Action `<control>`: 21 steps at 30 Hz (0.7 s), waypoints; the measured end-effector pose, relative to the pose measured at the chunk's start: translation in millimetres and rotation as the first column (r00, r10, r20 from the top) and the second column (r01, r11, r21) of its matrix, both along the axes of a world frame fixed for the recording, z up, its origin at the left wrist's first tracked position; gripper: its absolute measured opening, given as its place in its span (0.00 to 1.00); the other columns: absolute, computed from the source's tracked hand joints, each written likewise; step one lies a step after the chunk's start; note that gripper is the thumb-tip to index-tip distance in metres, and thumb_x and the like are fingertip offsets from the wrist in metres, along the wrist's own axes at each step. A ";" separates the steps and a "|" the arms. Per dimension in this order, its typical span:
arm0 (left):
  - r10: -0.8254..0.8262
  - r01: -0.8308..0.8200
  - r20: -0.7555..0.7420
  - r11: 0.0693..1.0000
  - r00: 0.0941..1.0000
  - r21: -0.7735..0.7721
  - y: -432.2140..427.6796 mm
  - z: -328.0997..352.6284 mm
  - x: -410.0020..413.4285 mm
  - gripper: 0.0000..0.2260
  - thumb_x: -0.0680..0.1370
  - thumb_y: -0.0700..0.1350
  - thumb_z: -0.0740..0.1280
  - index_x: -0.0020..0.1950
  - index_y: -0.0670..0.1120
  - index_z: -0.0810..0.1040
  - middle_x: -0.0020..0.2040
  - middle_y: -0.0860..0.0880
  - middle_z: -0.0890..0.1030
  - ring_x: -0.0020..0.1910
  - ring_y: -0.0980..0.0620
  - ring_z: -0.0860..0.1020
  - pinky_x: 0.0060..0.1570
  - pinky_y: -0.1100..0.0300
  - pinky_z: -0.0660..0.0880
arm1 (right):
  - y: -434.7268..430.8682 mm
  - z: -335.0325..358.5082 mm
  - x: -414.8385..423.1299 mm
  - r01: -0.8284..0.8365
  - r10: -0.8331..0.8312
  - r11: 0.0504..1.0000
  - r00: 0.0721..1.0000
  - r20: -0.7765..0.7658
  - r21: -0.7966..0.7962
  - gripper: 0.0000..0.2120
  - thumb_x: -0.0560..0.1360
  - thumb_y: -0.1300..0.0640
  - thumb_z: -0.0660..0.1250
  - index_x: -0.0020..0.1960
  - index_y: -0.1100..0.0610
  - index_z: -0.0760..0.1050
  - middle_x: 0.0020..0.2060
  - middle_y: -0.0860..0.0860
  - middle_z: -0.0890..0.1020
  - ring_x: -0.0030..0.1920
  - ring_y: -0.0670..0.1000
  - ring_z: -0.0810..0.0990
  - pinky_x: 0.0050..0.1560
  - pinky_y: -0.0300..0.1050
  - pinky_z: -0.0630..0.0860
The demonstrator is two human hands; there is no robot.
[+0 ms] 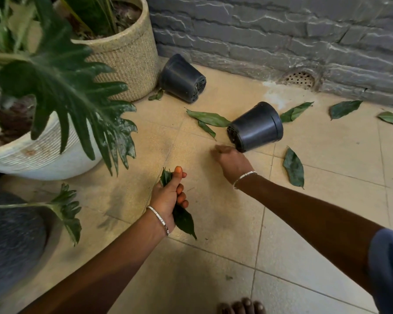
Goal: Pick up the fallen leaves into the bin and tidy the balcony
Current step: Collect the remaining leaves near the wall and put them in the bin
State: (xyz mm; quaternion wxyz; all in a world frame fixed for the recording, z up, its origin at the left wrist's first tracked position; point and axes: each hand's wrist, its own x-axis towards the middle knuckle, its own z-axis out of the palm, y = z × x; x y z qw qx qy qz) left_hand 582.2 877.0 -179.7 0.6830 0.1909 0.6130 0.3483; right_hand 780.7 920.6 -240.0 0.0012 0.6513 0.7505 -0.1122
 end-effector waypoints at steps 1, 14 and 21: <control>0.002 -0.002 0.004 1.000 1.000 -0.010 0.5 -1.0 -2.1 0.11 0.74 0.54 0.73 0.47 0.47 0.79 0.28 0.52 0.68 0.23 0.56 0.64 0.24 0.64 0.65 | -5.7 -0.6 0.0 -0.013 0.012 0.999 1.000 0.021 0.045 0.15 0.83 0.59 0.57 0.68 0.59 0.71 0.63 0.60 0.76 0.62 0.59 0.76 0.63 0.52 0.74; -0.088 0.089 0.062 0.996 0.994 -0.008 0.0 1.9 11.8 0.26 0.63 0.64 0.77 0.48 0.45 0.82 0.36 0.47 0.77 0.29 0.53 0.73 0.29 0.61 0.71 | -72.0 68.8 -73.0 0.401 -0.233 0.916 0.602 -0.764 0.036 0.06 0.69 0.62 0.76 0.41 0.53 0.82 0.36 0.42 0.83 0.36 0.41 0.81 0.40 0.34 0.79; 0.055 -0.055 0.015 0.998 0.998 -0.008 6.6 1.4 4.8 0.22 0.72 0.60 0.72 0.47 0.40 0.81 0.41 0.41 0.82 0.39 0.43 0.82 0.43 0.49 0.81 | -67.6 66.0 -81.3 0.232 -0.114 0.971 0.652 -0.749 0.054 0.07 0.71 0.57 0.70 0.47 0.49 0.84 0.41 0.40 0.84 0.45 0.42 0.77 0.42 0.28 0.68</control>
